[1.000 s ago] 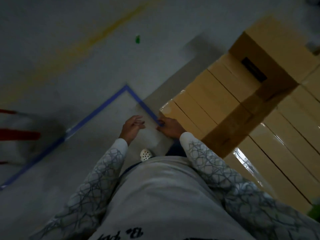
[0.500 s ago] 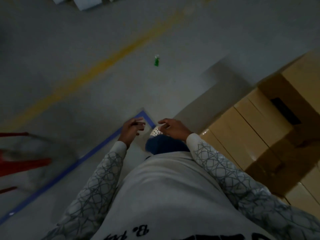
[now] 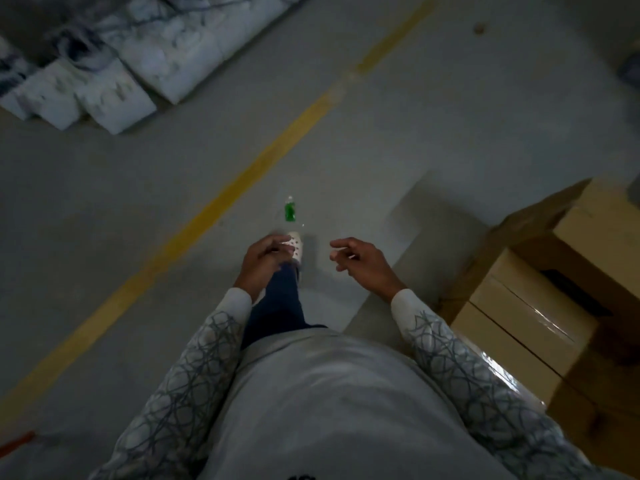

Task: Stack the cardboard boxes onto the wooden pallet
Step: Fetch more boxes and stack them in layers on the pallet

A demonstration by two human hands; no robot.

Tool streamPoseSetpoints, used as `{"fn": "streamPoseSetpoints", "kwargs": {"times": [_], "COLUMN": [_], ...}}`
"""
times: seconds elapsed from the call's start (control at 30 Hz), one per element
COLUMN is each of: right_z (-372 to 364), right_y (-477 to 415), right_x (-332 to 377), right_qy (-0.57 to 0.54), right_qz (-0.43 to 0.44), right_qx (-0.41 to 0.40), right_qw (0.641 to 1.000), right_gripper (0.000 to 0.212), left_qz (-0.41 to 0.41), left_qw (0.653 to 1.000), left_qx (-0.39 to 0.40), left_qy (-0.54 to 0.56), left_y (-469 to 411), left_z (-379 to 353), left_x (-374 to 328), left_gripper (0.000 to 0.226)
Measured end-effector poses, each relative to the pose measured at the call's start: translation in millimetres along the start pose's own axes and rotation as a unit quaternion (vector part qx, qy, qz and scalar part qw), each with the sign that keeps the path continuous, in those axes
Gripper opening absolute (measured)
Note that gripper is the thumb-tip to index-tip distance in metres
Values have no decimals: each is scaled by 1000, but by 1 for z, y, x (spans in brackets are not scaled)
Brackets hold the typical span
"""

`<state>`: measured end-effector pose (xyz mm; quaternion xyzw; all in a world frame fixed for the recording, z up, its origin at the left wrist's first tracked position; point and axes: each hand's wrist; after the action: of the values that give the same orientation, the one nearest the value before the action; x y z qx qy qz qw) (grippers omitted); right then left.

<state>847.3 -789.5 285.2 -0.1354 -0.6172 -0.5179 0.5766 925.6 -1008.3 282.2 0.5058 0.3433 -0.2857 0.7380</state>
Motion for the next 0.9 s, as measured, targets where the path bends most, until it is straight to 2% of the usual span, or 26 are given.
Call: {"fn": "streamPoseSetpoints", "kwargs": {"times": [0.23,0.4,0.57,0.73,0.9], "right_z": [96,167,257,410,570], "right_y": [-132,-185,-255,-331,-369], "right_x": [80,110,108,108,125], "right_qy": [-62,-144,-221,-221,-161], "right_qz": [9,-2,-15,-16,-31], "right_qx": [-166,-235,-277,-286,-383], "right_qw": [984,961,935,932,909], "right_gripper": [20,19,21,21,21], "left_qz": [-42,-103,-121,-117,-152], "left_qw": [981,953,926,919,914], "left_qx": [133,220,279,297,310], "left_qy": [-135,-184,-226,-234,-212], "left_y": [-211,-297,-379,-472,-528], "left_z": [-21,-90,-173,-286,-400], "left_x": [-157,-277,-343,-435,-555], "left_gripper": [27,17,15,12,14]}}
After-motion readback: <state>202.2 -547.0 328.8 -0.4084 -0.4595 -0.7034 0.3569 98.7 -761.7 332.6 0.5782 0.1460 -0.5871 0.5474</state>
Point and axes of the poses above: each hand's wrist, its own y-axis away from the middle knuckle, its own z-axis out of the back of the hand, x = y × z, and after that the axes turned 10 degrees about -y, right-handed
